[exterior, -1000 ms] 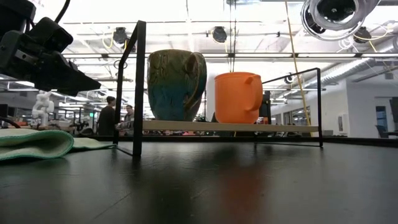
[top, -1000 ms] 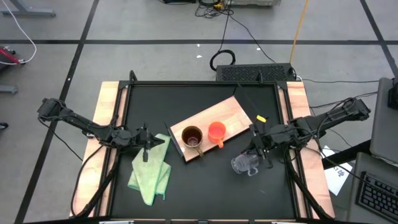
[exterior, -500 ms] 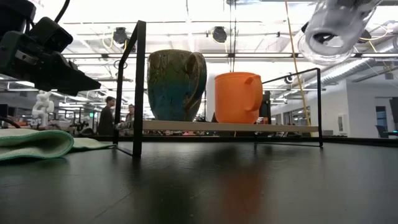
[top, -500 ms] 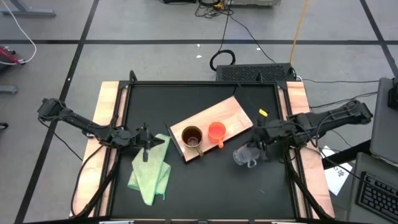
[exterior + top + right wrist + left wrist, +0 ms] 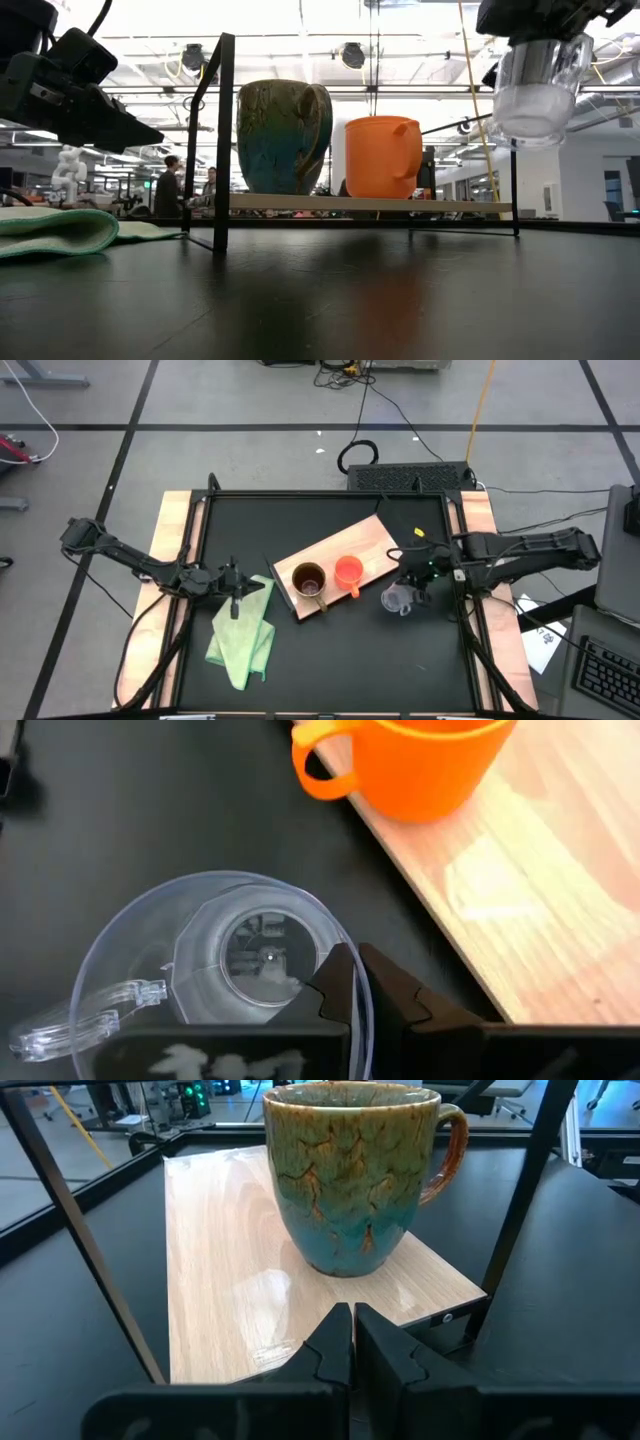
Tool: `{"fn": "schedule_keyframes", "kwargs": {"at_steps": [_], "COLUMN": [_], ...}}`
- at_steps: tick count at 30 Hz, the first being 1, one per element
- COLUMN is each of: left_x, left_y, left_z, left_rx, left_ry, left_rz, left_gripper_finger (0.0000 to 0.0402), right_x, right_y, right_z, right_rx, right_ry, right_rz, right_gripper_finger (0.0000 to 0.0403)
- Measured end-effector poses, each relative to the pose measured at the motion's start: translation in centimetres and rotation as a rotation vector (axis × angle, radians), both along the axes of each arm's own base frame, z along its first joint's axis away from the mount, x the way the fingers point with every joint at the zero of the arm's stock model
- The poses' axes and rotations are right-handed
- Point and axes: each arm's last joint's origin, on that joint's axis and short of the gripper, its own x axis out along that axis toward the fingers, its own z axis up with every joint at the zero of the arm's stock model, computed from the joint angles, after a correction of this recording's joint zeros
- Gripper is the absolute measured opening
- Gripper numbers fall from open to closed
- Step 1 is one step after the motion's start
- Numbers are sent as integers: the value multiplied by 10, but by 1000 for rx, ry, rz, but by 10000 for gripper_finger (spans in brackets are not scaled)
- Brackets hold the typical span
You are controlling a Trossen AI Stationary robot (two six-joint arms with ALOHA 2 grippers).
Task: Stack small to large cups/mugs on shelf
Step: Put the transparent mug on the shelf
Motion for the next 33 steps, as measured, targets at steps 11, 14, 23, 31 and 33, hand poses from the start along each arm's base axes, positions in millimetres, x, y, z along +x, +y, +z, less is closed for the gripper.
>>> {"fn": "schedule_keyframes", "kwargs": {"at_steps": [11, 14, 23, 31, 33], "left_x": [0, 0, 0, 0, 0], "left_y": [0, 0, 0, 0, 0], "left_z": [0, 0, -1, -1, -1], "left_rx": [-4, -4, 1, 4, 4], "left_ry": [0, 1, 5, 9, 10], "left_rz": [1, 1, 0, 0, 0], "left_gripper_finger": [19, 19, 19, 19, 19], "right_x": [25, 30, 41, 46, 46], "right_y": [-15, -19, -25, -26, -26], "right_z": [10, 10, -3, -4, -4], "right_rx": [-80, -111, -190, -218, -214], "right_ry": [88, 115, 159, 126, 129], "right_rz": [125, 170, 318, 389, 383], "right_gripper_finger": [0, 0, 0, 0, 0]}}
